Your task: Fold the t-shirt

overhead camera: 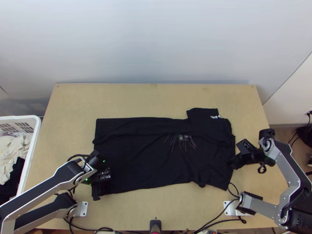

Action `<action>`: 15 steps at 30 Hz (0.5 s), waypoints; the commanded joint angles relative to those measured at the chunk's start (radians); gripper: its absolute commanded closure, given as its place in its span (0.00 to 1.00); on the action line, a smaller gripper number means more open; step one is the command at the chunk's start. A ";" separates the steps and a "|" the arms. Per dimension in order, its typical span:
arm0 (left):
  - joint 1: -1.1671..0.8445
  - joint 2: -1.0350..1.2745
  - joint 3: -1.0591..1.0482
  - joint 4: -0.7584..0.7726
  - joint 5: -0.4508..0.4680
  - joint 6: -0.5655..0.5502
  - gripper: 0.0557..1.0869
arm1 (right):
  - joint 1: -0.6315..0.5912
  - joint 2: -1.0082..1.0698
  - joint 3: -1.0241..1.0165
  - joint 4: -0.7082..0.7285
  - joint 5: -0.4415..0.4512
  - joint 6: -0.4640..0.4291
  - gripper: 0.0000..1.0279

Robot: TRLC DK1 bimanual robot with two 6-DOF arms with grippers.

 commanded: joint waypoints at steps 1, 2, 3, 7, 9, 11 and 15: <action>-0.001 -0.031 -0.032 0.012 -0.016 0.015 0.59 | 0.000 0.001 0.003 0.001 0.000 0.003 0.47; 0.000 -0.048 -0.032 0.012 -0.017 0.015 0.61 | 0.000 0.001 0.003 0.001 0.000 0.003 0.47; 0.002 -0.060 -0.031 0.010 -0.017 0.015 0.61 | 0.000 0.001 0.003 0.001 0.000 0.003 0.47; 0.009 -0.169 0.006 -0.031 -0.016 0.009 0.61 | -0.001 -0.003 0.007 0.001 0.000 0.004 0.62; 0.028 -0.200 0.017 -0.051 -0.008 0.012 0.63 | -0.001 -0.003 0.000 0.001 0.000 0.001 0.69; 0.046 -0.230 0.024 -0.065 0.006 0.021 0.65 | 0.003 -0.003 -0.004 0.001 -0.005 -0.002 0.78; 0.085 -0.244 0.072 -0.115 0.066 0.023 0.65 | 0.017 -0.004 0.000 0.012 -0.014 -0.001 0.96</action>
